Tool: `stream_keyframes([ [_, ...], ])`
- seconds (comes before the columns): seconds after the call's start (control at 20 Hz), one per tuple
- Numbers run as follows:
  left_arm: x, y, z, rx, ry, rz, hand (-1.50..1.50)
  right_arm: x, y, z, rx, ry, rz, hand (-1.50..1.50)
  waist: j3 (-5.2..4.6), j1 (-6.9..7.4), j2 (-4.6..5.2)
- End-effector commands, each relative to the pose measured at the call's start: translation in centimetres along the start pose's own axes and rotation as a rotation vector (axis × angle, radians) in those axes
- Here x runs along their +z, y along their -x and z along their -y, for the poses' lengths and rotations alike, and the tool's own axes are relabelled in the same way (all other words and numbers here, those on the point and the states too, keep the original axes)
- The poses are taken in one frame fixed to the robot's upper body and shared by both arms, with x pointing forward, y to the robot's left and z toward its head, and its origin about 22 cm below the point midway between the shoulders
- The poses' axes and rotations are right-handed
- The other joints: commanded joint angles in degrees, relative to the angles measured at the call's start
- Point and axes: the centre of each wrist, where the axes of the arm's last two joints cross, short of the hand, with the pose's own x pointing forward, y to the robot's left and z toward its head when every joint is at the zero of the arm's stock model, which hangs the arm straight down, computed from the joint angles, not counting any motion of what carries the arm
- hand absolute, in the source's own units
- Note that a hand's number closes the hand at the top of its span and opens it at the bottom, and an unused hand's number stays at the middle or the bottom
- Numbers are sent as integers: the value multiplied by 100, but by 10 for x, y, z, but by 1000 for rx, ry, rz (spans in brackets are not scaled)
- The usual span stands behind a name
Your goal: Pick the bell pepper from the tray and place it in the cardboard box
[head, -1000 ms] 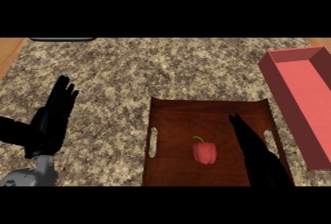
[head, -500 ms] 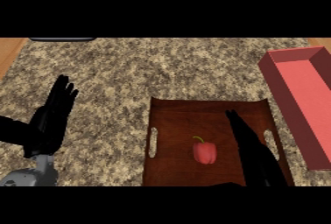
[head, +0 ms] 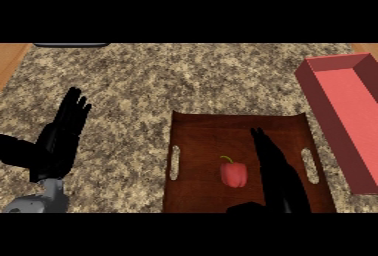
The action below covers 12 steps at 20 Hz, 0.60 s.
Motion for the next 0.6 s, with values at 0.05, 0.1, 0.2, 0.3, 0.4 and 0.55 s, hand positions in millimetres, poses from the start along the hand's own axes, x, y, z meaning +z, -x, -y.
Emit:
stream_keyframes([
  [0.05, -18, -15, -5, -11, 1, 6, 0, -16, 11, -1, 22, -11, -9, -150, 1, -10, 4],
  [0.1, 0, -1, -10, -20, 5, 11, 0, -2, -6, 7, 17, -6, 1, -150, 0, -1, 0],
  [0.2, -10, -5, 6, 5, -5, 1, 0, -10, 2, -9, 12, -17, 7, -150, 1, -4, 1],
  [0.3, -5, -5, -4, -2, -1, 11, 0, -1, 0, -11, 18, -39, -11, -150, 1, -4, 0],
  [0.4, -3, 13, -1, -10, 14, -11, 0, -13, 7, -28, 4, -39, 5, -150, 1, -1, 2],
  [0.55, 7, -4, 5, -6, 2, -3, 0, -6, 12, -23, 22, -52, -8, -150, 1, -1, -1],
])
